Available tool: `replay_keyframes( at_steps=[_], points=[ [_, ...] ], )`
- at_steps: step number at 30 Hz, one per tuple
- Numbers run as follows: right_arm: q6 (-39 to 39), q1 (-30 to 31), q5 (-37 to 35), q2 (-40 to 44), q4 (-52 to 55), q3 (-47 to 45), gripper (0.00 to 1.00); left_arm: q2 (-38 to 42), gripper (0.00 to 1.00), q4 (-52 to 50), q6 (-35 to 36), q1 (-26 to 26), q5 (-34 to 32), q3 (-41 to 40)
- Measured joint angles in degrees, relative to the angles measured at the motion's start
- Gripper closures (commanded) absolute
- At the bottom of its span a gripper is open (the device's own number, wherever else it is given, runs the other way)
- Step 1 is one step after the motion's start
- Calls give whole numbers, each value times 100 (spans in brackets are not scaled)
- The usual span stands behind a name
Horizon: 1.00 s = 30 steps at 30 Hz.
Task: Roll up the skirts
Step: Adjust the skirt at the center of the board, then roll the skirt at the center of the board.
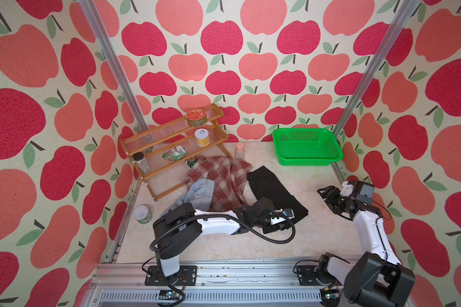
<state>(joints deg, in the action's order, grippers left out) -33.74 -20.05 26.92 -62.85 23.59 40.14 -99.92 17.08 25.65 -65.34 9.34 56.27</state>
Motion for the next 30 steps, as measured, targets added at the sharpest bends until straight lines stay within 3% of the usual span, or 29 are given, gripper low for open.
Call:
replay_keyframes(
  at_steps=[5, 12, 30],
  points=[
    [-103, 0, 133, -118, -153, 0, 34, 190, 51, 446, 1091, -162, -616, -522],
    [-131, 0, 219, -142, -247, 0, 34, -275, 50, 741, 2103, -575, -1207, -621],
    [-129, 0, 258, -179, -302, -109, 33, -1502, 50, 1084, 2730, -560, -1495, 81]
  ],
)
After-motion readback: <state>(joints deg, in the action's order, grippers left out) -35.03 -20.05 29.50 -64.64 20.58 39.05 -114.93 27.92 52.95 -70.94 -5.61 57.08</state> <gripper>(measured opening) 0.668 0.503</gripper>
